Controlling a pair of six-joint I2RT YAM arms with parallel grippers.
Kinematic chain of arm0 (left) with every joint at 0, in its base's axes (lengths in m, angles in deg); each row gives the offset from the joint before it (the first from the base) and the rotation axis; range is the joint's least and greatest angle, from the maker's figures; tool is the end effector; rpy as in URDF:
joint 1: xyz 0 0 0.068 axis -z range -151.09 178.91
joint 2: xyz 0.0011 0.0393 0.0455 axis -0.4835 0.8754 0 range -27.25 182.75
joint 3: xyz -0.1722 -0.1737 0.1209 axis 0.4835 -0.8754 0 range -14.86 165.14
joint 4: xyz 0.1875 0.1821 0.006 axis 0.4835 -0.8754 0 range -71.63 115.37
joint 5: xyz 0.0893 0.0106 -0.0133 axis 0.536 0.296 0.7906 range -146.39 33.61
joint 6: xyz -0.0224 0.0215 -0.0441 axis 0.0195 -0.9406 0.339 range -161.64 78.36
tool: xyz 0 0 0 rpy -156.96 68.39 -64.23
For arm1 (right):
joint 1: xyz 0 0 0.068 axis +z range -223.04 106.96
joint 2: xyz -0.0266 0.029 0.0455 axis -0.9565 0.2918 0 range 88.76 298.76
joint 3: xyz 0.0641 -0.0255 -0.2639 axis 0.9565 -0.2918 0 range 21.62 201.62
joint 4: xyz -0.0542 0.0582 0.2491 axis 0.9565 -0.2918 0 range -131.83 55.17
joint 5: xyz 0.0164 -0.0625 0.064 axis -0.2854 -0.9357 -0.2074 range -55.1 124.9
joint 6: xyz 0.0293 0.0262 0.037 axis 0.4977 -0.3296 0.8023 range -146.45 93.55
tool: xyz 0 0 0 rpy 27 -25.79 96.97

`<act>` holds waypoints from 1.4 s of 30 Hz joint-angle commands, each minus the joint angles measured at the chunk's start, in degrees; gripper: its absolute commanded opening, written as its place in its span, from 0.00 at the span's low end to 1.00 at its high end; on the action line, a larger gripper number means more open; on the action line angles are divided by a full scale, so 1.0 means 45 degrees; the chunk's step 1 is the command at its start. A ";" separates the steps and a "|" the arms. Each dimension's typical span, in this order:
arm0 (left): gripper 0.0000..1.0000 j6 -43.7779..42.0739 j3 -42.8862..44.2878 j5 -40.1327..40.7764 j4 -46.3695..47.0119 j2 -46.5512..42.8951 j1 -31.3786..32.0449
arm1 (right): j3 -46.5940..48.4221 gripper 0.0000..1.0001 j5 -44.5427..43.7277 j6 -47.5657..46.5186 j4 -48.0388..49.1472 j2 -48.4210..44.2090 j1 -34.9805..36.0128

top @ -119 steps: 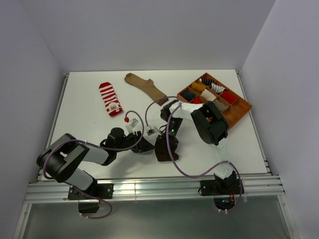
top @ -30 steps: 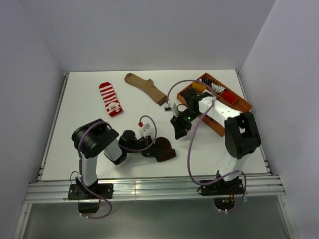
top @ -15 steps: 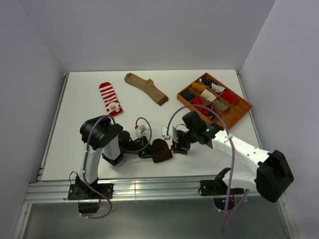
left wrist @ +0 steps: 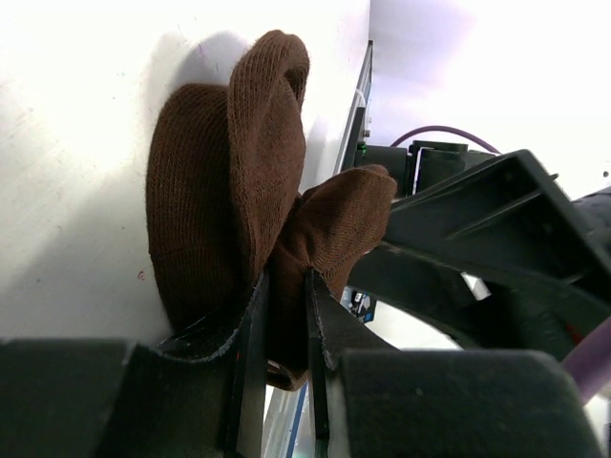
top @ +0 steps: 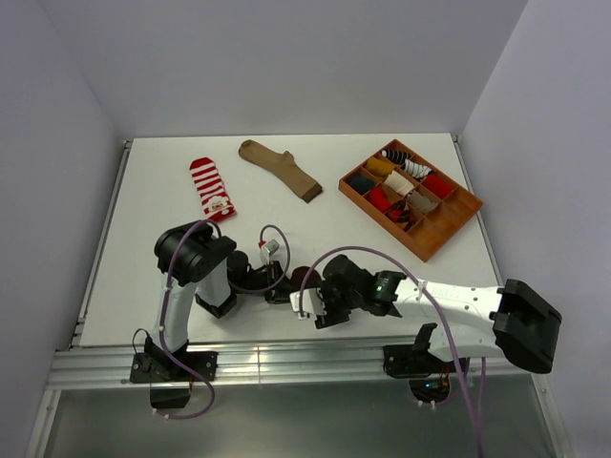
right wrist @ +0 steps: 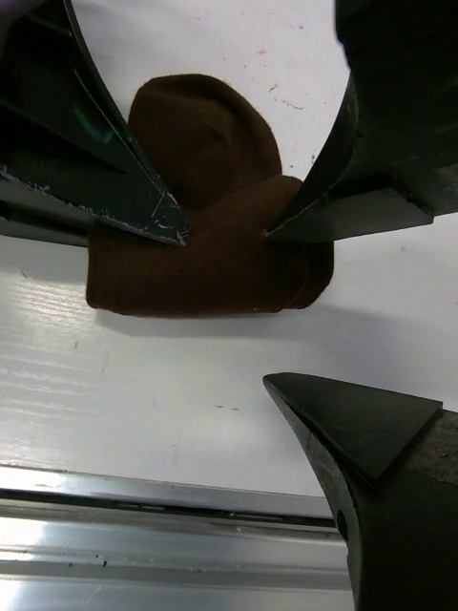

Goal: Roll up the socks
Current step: Roll the sock at the center of the board.

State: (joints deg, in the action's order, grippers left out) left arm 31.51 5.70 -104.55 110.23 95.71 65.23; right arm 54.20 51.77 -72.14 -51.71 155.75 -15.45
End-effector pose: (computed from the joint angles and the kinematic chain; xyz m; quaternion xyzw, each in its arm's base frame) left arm 0.1960 -0.1771 0.0534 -0.0038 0.7749 -0.6306 0.0429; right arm 0.1094 0.1917 0.1832 -0.7619 0.5411 0.1716 0.3117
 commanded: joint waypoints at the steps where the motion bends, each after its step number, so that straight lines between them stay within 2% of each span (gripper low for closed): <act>1: 0.00 -0.0043 -0.0252 0.0078 -0.2080 0.0528 -0.0082 | -0.0208 0.63 -0.1285 -0.0042 0.1505 0.0407 0.0445; 8: 0.00 -0.0219 -0.0115 -0.0195 -0.2354 0.0489 -0.0082 | -0.0209 0.63 -0.2204 -0.0080 0.2228 0.1266 0.0739; 17: 0.00 -0.0473 -0.0037 -0.0605 -0.2764 0.0313 -0.0082 | 0.0689 0.60 -0.2439 -0.0139 0.1995 0.2946 0.0759; 21: 0.00 -0.0551 -0.0037 -0.0801 -0.2822 0.0313 -0.0062 | 0.1060 0.49 -0.2419 -0.0061 0.1663 0.3493 0.0759; 22: 0.00 -0.0590 0.0002 -0.0801 -0.2861 0.0313 -0.0062 | 0.1177 0.38 -0.2419 -0.0061 0.1585 0.3610 0.0759; 24: 0.00 -0.0629 0.0021 -0.0840 -0.2979 0.0255 -0.0062 | 0.1237 0.24 -0.2419 -0.0080 0.1428 0.3787 0.0759; 29: 0.00 -0.1155 0.0275 -0.0665 -0.3992 -0.0329 -0.0082 | 0.1179 0.22 -0.2438 -0.0256 0.0805 0.3632 0.0739; 31: 0.01 -0.1700 0.0412 -0.0373 -0.5104 -0.0642 -0.0101 | 0.1159 0.21 -0.2380 -0.0315 0.0531 0.3534 0.0739; 36: 0.19 -0.2718 0.0783 0.0428 -0.7214 -0.2029 -0.0160 | 0.1159 0.20 -0.1991 -0.0276 -0.0426 0.3202 0.0739; 42: 0.32 -0.3811 0.1174 0.1268 -0.9402 -0.3338 -0.0394 | 0.1217 0.20 -0.1716 -0.0178 -0.1149 0.3104 0.0739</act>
State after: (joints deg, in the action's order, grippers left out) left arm 21.15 10.27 -105.34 78.64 82.66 64.46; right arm 59.25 41.01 -73.23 -48.76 170.04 -12.29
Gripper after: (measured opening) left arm 0.305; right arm 0.291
